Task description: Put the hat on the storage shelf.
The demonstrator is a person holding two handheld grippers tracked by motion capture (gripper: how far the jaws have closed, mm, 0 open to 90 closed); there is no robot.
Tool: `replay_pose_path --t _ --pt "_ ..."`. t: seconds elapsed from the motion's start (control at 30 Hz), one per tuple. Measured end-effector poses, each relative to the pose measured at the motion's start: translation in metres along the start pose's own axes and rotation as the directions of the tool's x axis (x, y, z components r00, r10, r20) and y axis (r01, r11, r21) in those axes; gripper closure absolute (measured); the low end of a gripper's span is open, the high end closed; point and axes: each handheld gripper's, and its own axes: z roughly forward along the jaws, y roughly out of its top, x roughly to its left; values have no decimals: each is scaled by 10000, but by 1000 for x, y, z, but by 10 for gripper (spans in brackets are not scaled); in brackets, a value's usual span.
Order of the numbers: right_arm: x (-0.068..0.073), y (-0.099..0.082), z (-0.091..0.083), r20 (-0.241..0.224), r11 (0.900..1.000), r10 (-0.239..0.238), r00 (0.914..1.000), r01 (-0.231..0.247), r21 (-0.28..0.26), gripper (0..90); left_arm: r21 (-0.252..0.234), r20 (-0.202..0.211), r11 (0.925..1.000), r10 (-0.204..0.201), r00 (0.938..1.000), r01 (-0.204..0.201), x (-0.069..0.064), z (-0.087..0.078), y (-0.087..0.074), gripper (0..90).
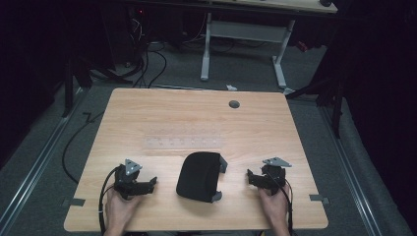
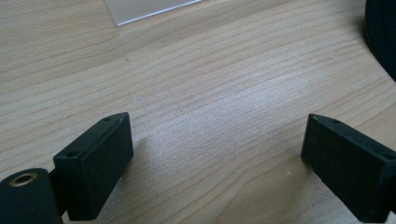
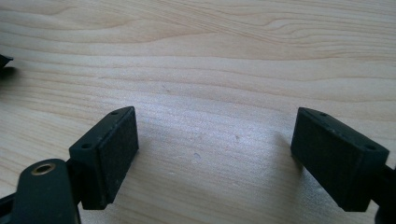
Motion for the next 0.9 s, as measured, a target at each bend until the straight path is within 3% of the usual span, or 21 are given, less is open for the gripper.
replay_pose_path --t 0.7,0.9 --pt "0 -2 -2 88 9999 110 9999 -111 13 149 0 140 10000 37 9999 -37 -1 -1 -1 122" --pt "0 -2 -3 -11 10000 -38 10000 38 -61 200 0 139 10000 37 9999 -37 -1 -1 -1 123"
